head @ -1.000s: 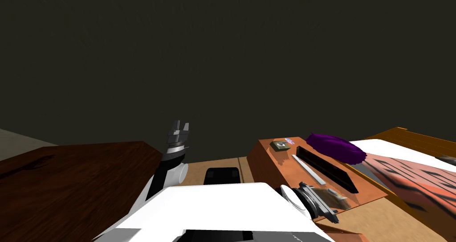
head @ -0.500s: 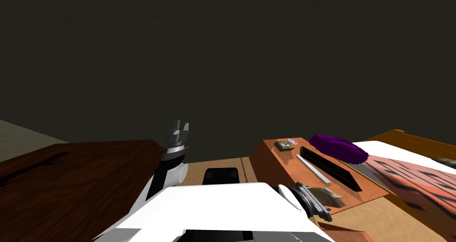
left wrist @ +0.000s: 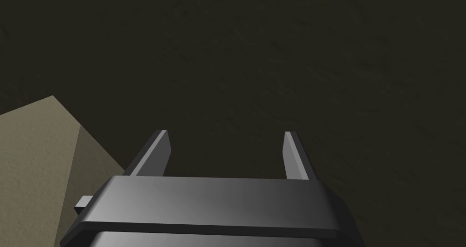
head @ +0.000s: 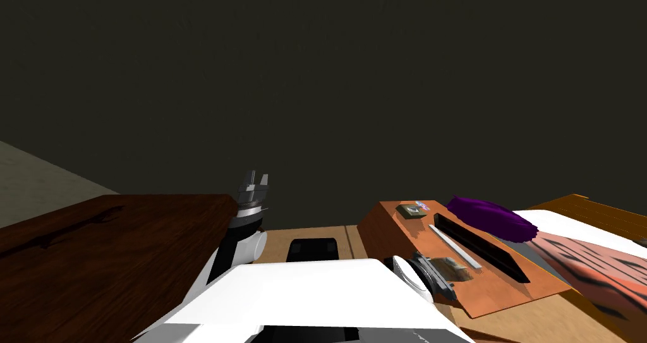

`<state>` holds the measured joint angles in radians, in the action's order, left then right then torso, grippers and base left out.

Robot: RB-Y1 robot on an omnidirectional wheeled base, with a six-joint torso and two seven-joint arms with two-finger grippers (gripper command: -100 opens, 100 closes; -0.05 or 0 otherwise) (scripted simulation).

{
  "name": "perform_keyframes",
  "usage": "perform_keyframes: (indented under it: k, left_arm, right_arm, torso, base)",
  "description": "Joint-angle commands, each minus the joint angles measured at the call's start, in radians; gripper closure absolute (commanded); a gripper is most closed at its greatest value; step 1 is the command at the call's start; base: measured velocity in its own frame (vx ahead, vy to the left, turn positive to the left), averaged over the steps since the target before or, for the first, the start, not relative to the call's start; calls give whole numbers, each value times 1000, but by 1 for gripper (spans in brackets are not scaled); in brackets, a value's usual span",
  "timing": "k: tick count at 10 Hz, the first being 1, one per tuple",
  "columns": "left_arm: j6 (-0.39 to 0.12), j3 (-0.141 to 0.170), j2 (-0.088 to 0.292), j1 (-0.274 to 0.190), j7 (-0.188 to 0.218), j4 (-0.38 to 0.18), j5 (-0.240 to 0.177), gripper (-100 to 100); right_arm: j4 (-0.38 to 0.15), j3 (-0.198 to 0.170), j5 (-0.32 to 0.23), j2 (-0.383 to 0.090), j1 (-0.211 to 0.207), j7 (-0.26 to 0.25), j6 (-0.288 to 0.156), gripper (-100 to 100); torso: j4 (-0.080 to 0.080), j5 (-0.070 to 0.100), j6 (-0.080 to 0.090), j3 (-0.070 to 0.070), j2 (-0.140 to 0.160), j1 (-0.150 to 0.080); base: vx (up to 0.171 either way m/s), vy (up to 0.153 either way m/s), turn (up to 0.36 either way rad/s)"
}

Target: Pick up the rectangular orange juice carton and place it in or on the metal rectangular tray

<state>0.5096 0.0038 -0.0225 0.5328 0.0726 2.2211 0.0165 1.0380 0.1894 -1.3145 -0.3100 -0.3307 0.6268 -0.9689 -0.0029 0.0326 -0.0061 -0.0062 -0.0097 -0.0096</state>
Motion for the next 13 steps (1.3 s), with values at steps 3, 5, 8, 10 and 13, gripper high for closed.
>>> perform_keyframes:
  k: [3,5,8,10,13]
  left_arm:
    - [0,0,0,0,0,0,0,0]
    - [0,0,0,0,0,0,0,0]
    - [0,0,0,0,0,0,0,0]
    - [0,0,0,0,0,0,0,0]
    - [0,0,0,0,0,0,0,0]
  right_arm:
    - [-6,22,45,-54,18,-21,33,100]
    - [-17,37,58,-80,23,-25,45,100]
    - [-46,73,75,-137,33,-30,66,100]
    - [-64,91,78,-165,39,-33,74,100]
    - [-94,115,77,-202,49,-36,85,100]
  torso:
    - [0,2,1,1,2,-9]
    - [1,2,3,2,4,-16]
    - [0,1,3,0,0,-14]
    - [0,1,4,1,3,-12]
    - [0,0,4,1,3,-10]
  base:
    - [43,-185,54]
    - [48,-261,27]
    - [77,-246,25]
    - [44,-214,10]
    - [47,-218,13]
